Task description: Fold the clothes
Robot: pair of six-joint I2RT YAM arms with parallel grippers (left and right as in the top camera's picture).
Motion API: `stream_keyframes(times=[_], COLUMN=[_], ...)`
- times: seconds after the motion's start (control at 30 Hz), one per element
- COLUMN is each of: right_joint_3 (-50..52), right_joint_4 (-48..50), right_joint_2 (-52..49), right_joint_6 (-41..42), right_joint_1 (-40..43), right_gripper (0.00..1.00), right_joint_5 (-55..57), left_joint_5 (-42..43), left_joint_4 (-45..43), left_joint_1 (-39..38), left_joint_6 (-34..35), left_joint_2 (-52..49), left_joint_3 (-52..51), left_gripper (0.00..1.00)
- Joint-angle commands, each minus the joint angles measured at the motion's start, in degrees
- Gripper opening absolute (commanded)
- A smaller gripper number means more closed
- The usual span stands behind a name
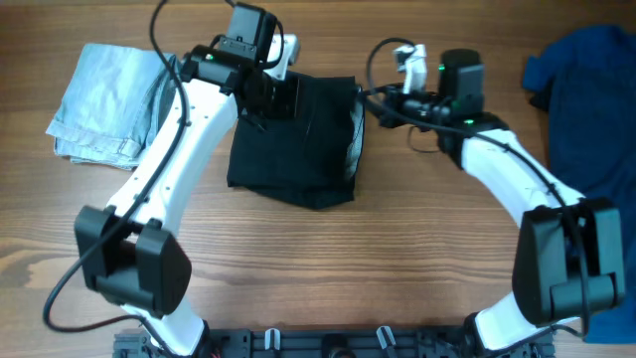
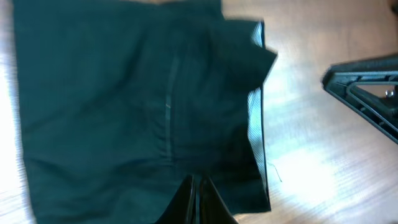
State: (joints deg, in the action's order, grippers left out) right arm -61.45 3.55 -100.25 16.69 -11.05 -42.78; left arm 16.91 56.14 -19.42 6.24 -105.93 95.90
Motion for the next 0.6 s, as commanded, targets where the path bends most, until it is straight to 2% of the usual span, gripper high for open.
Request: stream_keyframes(times=[0.0, 0.4, 0.57], right_joint_3=[-0.81, -0.81, -0.81], right_joint_4=[1.86, 9.62, 15.37], right_joint_2=[-1.60, -9.84, -13.70], right_joint_6=[1.51, 1.55, 1.92], right_joint_1=[-3.54, -6.62, -6.75], right_gripper=[0.04, 0.04, 0.04], right_joint_5=[4.00, 10.78, 12.41], left_joint_5=[8.44, 13.31, 14.80], left_joint_4=[-0.24, -4.28, -9.01], left_joint_1=[0.15, 0.15, 0.20], left_joint_6=[-3.52, -4.55, -4.48], left_joint_2=[-3.04, -4.79, -4.79], left_joint_3=[-2.78, -10.08, -13.75], left_gripper=[0.04, 0.04, 0.04])
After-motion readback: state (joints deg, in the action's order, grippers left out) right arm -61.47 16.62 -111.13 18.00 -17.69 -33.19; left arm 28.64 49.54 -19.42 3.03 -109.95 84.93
